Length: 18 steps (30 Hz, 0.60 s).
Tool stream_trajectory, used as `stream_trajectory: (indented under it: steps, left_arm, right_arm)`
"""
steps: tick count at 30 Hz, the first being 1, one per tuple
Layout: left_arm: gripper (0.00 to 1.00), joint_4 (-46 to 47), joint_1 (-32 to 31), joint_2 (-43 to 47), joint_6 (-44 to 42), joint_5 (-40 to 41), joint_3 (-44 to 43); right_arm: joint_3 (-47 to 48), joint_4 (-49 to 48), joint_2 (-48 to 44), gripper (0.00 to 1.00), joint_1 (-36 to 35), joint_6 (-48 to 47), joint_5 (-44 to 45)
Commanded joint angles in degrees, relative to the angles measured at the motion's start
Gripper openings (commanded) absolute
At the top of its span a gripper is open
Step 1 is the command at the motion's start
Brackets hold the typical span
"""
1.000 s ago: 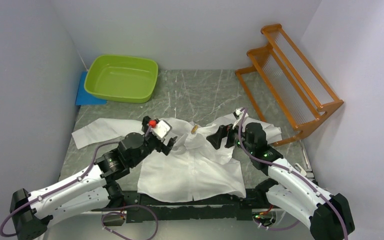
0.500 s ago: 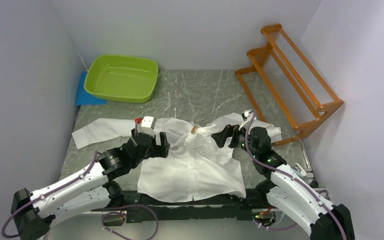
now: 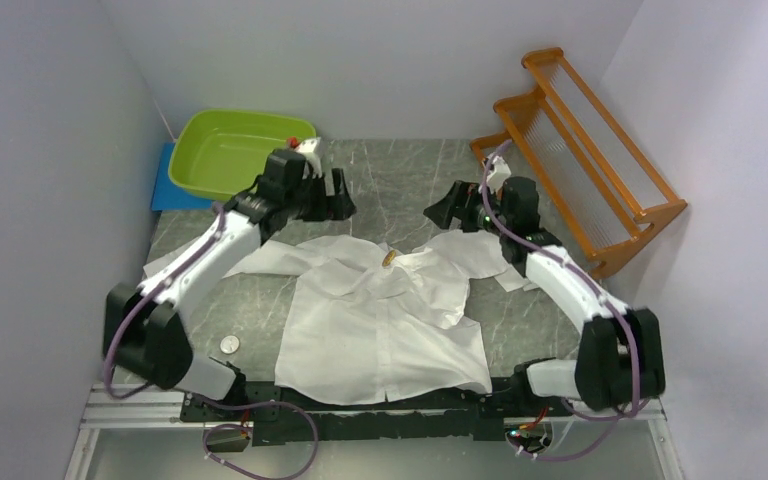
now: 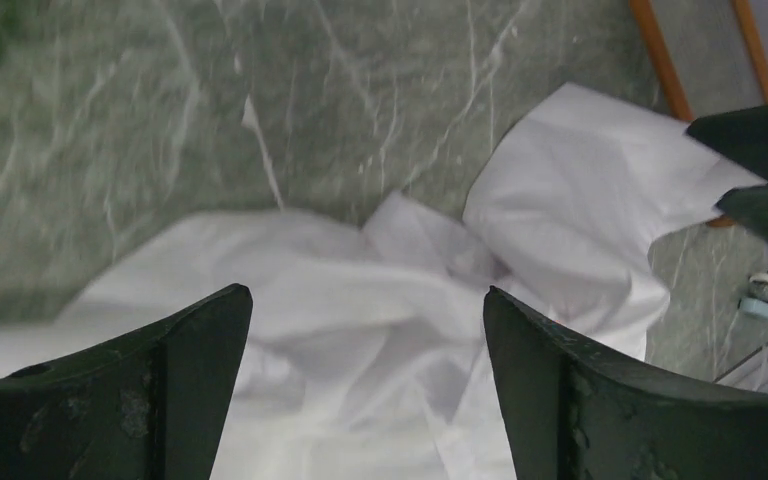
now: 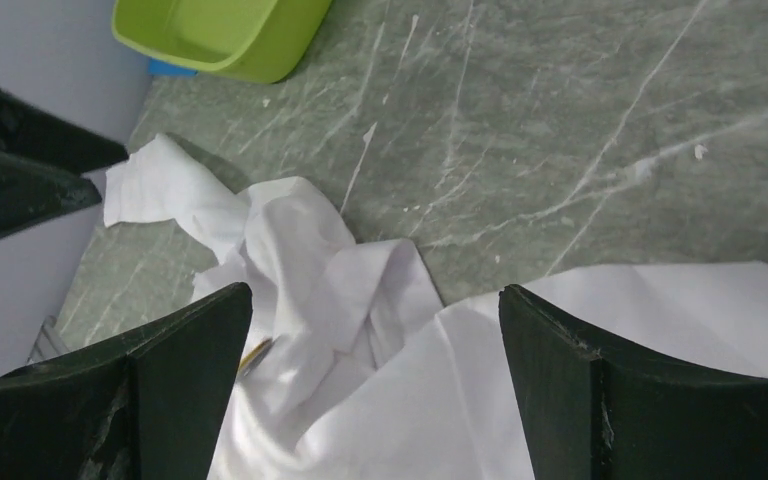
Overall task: Pin the brooch onto the clothing
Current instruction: Flatten out the clothes at the center of the board.
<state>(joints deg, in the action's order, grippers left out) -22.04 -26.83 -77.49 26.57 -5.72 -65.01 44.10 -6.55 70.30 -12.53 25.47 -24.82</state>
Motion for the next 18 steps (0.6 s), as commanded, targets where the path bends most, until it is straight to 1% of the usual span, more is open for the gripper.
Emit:
stream_trajectory:
  steps: [1, 4, 8, 12, 15, 18]
  left_arm:
    - [0.91, -1.55, 2.95, -12.6, -4.88, -10.65, -11.55]
    - [0.9, -4.93, 3.54, -21.23, -6.36, -13.19, -19.17]
    - [0.9, -8.1, 3.53, -29.62, -7.99, -16.29, -23.69]
    - [0.9, -9.22, 3.54, -33.6, -8.98, -18.31, -23.52]
    - [0.9, -7.85, 3.46, -34.57, -9.0, -19.94, -20.8]
    - [0.89, -6.75, 3.09, -36.2, -9.22, -19.68, -18.88]
  right_arm:
    - [7.32, 1.14, 11.06, 0.96, 1.87, -1.04, -8.84]
    - [12.11, 4.87, 20.38, 0.94, 2.16, -1.84, -12.37]
    - [12.84, 6.37, 26.31, 0.92, 2.16, -2.66, -14.58]
    - [12.65, 9.18, 30.12, 0.88, 2.1, -3.98, -16.77]
    - [11.98, 9.28, 31.51, 0.87, 1.95, -4.35, -17.83]
    - [12.4, 9.64, 33.2, 0.84, 1.37, -4.95, -17.81]
